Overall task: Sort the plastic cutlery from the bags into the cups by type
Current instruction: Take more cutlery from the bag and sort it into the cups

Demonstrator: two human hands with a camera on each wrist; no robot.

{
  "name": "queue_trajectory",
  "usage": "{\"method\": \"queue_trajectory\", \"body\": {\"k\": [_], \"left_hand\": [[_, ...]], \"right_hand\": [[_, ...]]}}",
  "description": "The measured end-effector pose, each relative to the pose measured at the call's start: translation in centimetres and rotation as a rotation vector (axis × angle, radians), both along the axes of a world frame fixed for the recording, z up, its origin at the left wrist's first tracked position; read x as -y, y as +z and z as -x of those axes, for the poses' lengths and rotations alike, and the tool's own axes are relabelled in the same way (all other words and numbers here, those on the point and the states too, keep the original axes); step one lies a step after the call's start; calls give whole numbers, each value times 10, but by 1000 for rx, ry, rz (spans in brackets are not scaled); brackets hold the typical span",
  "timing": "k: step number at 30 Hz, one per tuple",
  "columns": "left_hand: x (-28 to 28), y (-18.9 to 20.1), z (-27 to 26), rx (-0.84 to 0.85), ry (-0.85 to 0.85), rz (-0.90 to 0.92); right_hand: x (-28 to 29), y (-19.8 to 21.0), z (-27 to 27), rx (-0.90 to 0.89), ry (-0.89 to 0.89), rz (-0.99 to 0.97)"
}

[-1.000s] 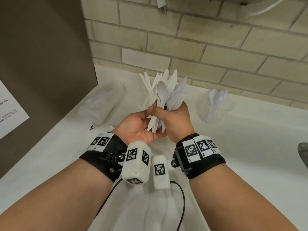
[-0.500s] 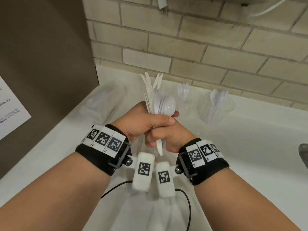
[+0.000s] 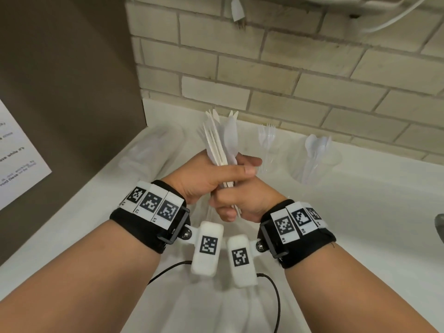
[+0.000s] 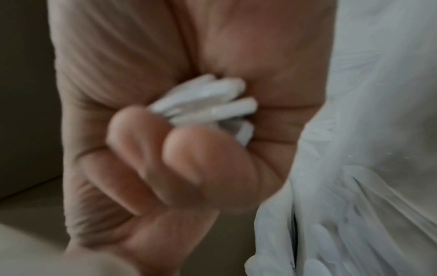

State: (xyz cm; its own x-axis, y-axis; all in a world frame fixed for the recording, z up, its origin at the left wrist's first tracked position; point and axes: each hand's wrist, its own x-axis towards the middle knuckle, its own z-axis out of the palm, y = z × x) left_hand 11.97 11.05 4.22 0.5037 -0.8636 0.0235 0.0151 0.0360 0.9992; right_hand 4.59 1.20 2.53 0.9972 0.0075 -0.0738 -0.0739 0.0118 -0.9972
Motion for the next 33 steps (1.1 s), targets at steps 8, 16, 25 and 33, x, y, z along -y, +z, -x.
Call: {"method": "queue_trajectory", "body": {"k": [8, 16, 25, 33], "left_hand": [[3, -1, -8, -207, 629, 154], [9, -8, 0, 110, 534, -107], [4, -21, 2, 62, 331, -28], [1, -34, -3, -365, 239, 85]], "right_hand": [[13, 14, 0, -28, -289, 683], [5, 36, -14, 214, -590, 534], [14, 32, -19, 43, -564, 477], [22, 28, -18, -13, -527, 398]]}}
